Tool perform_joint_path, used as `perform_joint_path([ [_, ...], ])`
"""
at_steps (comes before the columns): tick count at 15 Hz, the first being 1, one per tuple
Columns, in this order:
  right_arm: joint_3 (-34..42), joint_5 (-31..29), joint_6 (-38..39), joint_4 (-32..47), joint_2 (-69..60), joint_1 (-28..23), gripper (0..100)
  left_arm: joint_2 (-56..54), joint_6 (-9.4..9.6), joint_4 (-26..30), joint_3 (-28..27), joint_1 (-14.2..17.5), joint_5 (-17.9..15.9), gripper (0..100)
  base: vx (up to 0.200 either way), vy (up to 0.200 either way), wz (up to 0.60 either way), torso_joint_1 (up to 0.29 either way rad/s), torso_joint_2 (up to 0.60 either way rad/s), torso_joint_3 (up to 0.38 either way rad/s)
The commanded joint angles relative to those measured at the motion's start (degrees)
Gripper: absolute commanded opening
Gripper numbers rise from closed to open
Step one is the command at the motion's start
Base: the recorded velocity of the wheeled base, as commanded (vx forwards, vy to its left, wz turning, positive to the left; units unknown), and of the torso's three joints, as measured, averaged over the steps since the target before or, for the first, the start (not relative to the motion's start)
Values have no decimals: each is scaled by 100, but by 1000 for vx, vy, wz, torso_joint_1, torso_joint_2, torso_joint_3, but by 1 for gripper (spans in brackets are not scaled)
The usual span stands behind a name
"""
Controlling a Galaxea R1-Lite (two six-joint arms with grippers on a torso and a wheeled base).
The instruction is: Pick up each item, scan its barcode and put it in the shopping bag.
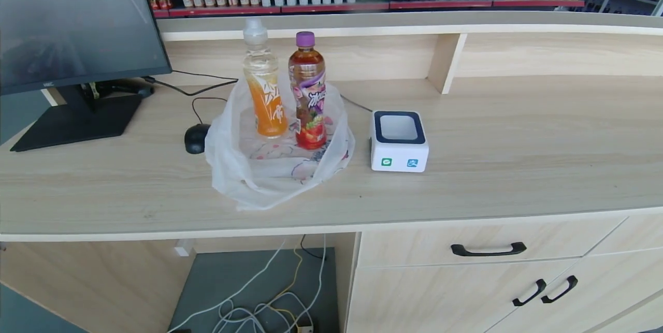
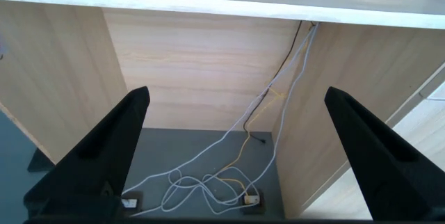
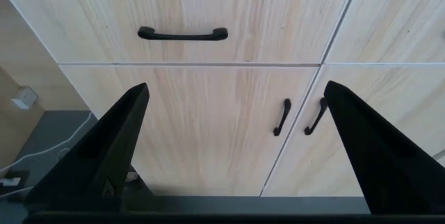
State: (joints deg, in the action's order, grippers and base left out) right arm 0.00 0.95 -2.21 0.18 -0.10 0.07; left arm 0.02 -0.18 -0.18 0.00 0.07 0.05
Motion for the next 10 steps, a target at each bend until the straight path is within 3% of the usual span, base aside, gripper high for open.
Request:
perform_joint_path([
  [1,0,2,1,-1,10,1,100,-2,1,1,0,1,4,100,0,-200,0,2,-7,-2],
  [4,0,2,1,-9,10,1,100,-2,1,9,0,1,4,100,0,-200,0,1,5,1],
  [10,0,2,10,-1,10,1,100,-2,9,18,0,1,4,100,0,0,0,0,0,0],
])
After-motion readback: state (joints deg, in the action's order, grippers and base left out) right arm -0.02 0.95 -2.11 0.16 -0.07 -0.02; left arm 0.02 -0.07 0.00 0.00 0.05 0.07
